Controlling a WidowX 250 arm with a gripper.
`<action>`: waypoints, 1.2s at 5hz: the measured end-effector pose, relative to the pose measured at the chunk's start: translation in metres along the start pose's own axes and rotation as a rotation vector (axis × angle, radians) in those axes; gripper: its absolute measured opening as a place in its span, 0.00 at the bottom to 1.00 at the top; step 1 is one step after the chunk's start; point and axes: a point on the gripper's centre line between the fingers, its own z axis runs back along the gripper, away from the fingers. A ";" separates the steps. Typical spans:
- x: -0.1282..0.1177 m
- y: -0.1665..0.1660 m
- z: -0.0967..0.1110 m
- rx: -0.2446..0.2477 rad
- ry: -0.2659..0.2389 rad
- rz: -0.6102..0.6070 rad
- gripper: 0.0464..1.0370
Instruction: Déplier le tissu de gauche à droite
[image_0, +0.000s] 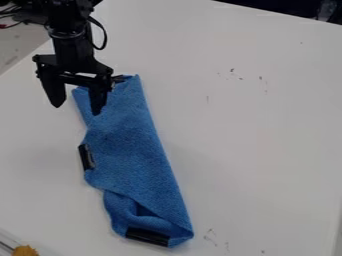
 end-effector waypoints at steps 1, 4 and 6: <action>-0.004 -0.001 -0.007 -0.005 0.027 0.003 0.96; -0.057 0.015 -0.019 -0.045 -0.014 0.185 0.96; -0.056 0.002 -0.030 -0.069 -0.016 0.202 0.96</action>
